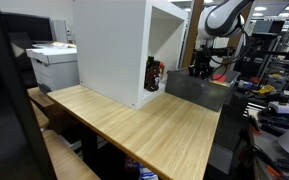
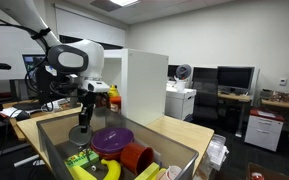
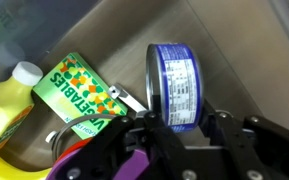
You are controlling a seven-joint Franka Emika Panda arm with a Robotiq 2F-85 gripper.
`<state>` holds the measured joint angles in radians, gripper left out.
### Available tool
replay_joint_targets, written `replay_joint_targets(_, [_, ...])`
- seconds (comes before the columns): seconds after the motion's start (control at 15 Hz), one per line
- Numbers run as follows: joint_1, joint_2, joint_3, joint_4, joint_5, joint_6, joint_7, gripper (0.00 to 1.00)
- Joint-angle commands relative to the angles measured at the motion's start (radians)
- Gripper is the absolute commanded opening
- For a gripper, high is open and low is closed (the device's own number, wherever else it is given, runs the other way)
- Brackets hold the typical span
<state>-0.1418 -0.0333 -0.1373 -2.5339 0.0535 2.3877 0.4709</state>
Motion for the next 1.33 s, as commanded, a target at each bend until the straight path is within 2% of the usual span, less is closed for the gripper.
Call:
replay_joint_targets(0.0, [-0.007, -0.113, -0.001, -0.064, -0.013, -0.012, -0.046, 0.12])
replay_joint_targets(0.6, [-0.059, -0.207, 0.001, -0.096, -0.073, 0.005, -0.036, 0.12])
replay_joint_targets(1.27, [-0.086, -0.244, 0.034, -0.077, -0.223, 0.052, -0.023, 0.12])
